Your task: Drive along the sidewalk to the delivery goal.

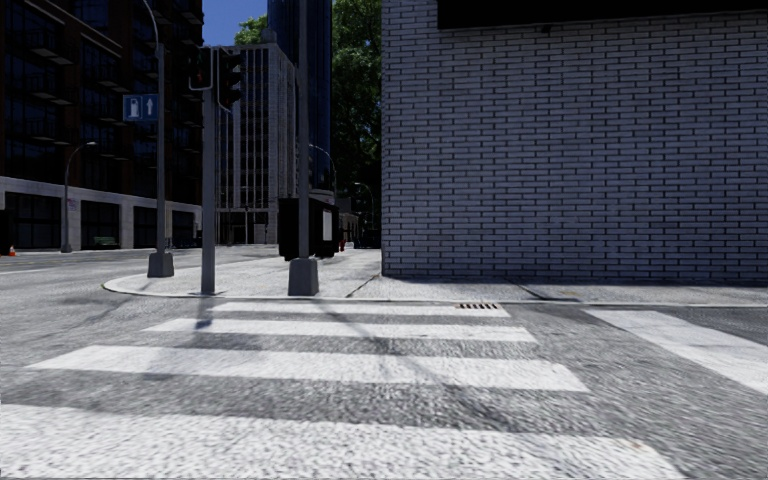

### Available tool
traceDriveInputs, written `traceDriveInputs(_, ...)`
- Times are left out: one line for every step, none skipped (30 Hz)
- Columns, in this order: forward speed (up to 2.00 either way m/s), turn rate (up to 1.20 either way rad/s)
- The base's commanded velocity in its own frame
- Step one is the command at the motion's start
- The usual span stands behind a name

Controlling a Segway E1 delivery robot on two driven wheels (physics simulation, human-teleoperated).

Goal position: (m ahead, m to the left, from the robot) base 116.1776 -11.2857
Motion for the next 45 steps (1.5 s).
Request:
traceDriveInputs(1.23, 0.00)
traceDriveInputs(1.23, 0.00)
traceDriveInputs(1.23, 0.00)
traceDriveInputs(1.23, 0.00)
traceDriveInputs(1.23, 0.00)
traceDriveInputs(1.23, 0.00)
traceDriveInputs(1.23, 0.00)
traceDriveInputs(1.23, 0.00)
traceDriveInputs(1.23, 0.00)
traceDriveInputs(1.23, 0.00)
traceDriveInputs(1.23, 0.00)
traceDriveInputs(1.23, 0.00)
traceDriveInputs(1.23, 0.00)
traceDriveInputs(1.23, 0.00)
traceDriveInputs(1.23, 0.00)
traceDriveInputs(1.23, 0.00)
traceDriveInputs(1.23, 0.00)
traceDriveInputs(1.23, 0.00)
traceDriveInputs(1.23, 0.00)
traceDriveInputs(1.23, 0.00)
traceDriveInputs(1.23, 0.00)
traceDriveInputs(1.23, 0.00)
traceDriveInputs(1.23, 0.00)
traceDriveInputs(1.23, -0.18)
traceDriveInputs(1.23, -0.59)
traceDriveInputs(1.23, -0.76)
traceDriveInputs(1.23, -0.76)
traceDriveInputs(1.23, -0.85)
traceDriveInputs(1.23, -0.87)
traceDriveInputs(1.23, -0.87)
traceDriveInputs(1.23, -0.18)
traceDriveInputs(1.23, -0.18)
traceDriveInputs(1.23, -0.05)
traceDriveInputs(1.23, -0.02)
traceDriveInputs(1.23, -0.01)
traceDriveInputs(1.23, 0.00)
traceDriveInputs(1.23, 0.00)
traceDriveInputs(1.22, 0.00)
traceDriveInputs(1.22, 0.00)
traceDriveInputs(1.22, 0.00)
traceDriveInputs(1.22, 0.00)
traceDriveInputs(1.22, 0.00)
traceDriveInputs(1.22, 0.00)
traceDriveInputs(1.22, 0.00)
traceDriveInputs(1.22, 0.00)
